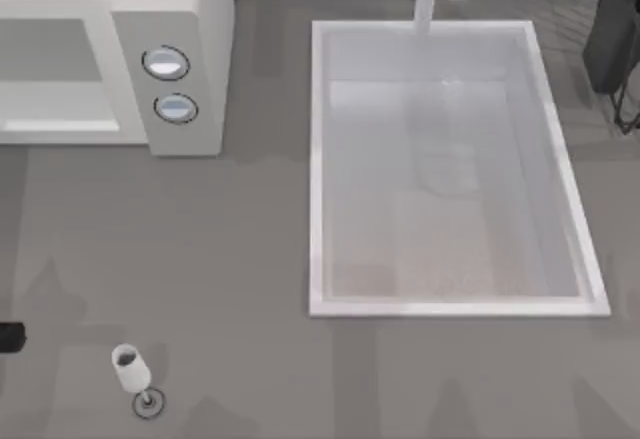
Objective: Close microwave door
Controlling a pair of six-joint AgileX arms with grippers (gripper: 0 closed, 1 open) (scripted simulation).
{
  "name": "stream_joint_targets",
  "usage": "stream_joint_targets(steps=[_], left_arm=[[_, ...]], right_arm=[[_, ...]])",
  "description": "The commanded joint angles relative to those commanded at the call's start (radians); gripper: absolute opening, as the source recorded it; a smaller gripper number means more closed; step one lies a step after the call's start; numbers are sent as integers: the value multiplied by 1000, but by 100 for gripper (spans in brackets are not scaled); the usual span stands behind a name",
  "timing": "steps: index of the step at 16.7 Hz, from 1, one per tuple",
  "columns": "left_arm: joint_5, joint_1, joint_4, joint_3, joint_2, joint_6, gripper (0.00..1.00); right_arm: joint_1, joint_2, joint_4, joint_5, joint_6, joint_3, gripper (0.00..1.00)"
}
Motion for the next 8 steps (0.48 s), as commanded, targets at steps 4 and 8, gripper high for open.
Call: stream_joint_targets(steps=[4,8], left_arm=[[-185,-186,-24,40,16,-1,0],[-353,-353,-28,71,44,-1,0]], right_arm=[[0,0,0,0,0,0,100],[0,0,0,0,0,0,100]])
